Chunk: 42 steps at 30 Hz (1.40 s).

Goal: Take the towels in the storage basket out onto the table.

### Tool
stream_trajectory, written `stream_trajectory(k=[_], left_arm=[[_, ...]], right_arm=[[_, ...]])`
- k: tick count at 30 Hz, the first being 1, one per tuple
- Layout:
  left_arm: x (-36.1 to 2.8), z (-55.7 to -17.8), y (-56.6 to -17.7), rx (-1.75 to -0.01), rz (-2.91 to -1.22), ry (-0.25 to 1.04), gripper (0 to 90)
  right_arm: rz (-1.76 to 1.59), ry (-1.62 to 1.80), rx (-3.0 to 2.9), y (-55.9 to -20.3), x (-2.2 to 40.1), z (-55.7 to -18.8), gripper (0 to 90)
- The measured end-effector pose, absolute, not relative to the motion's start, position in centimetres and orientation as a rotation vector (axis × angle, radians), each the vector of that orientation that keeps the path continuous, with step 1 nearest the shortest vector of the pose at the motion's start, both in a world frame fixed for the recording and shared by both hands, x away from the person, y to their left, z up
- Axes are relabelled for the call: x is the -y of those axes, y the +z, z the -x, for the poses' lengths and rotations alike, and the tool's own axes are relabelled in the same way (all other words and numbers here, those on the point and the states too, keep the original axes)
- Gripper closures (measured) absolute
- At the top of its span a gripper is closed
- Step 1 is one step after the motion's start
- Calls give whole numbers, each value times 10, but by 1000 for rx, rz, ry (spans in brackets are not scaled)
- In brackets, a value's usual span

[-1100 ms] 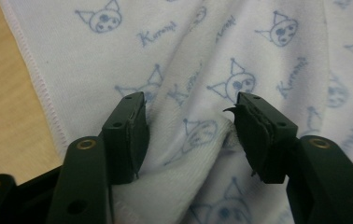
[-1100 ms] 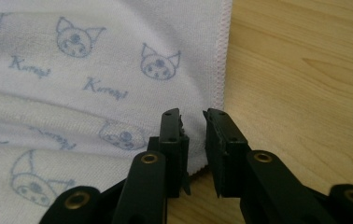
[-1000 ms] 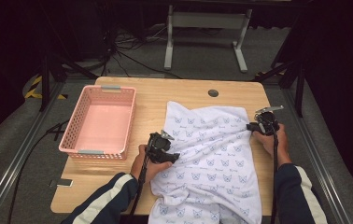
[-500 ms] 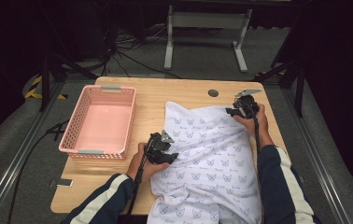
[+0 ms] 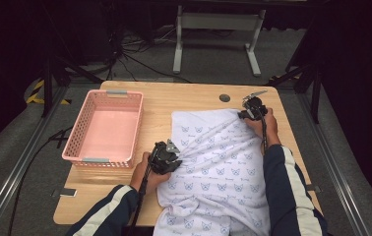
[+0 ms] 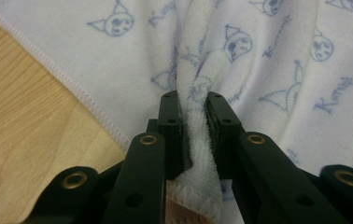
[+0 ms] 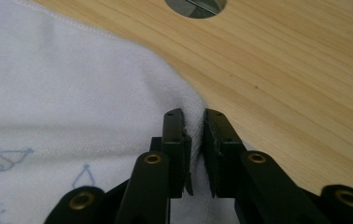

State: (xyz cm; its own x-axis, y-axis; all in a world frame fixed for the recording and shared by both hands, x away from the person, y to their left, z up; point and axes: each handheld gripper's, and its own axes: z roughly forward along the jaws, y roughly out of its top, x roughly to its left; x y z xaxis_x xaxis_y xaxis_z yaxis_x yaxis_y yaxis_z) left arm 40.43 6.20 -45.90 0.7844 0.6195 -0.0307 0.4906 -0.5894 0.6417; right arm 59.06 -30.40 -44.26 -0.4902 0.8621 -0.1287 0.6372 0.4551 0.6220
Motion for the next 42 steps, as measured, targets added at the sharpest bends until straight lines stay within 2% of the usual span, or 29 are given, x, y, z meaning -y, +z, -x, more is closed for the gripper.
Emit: stream_trajectory(k=[2,3,5,6,8,13,15,20,21,22,25,28,36,39,40,42], left_arm=[[-61,-404,-459,-839,-2314,292,776],[-61,-404,-460,-866,-2299,315,739],[-60,-407,-459,-885,-2294,307,707],[-60,-408,-458,-877,-2280,297,668],[-60,-411,-449,-859,-2193,266,523],[-46,-417,-439,-813,-2190,281,442],[-44,-414,-440,-788,-2220,268,451],[-51,-383,-444,-597,-2346,262,474],[-51,-383,-444,-597,-2346,262,478],[-56,-375,-447,-593,-2345,243,478],[-64,-361,-453,-534,-2385,212,535],[-67,-353,-460,-506,-2415,190,584],[-76,-328,-457,-441,-2460,200,576],[-79,-319,-452,-445,-2426,196,531],[-83,-312,-443,-399,-2354,152,548],[-82,-306,-441,-374,-2335,115,553]], right_arm=[[-1313,677,-2216,-443,311,-591,760],[-1336,689,-2195,-443,313,-591,720],[-1358,656,-2138,-443,317,-591,545],[-1367,669,-2128,-441,319,-590,544],[-1381,777,-2121,-432,330,-581,522],[-1330,901,-2200,-418,348,-546,539],[-1261,922,-2272,-418,347,-521,527],[-1055,953,-2455,-425,337,-445,510],[-1055,953,-2455,-425,337,-445,510],[-1014,915,-2461,-425,334,-428,499],[-968,913,-2496,-433,330,-385,466],[-929,868,-2545,-441,325,-360,447],[-970,881,-2542,-452,334,-315,429],[-975,848,-2514,-449,338,-304,409],[-949,927,-2498,-441,340,-293,456],[-908,992,-2522,-438,337,-281,471]])
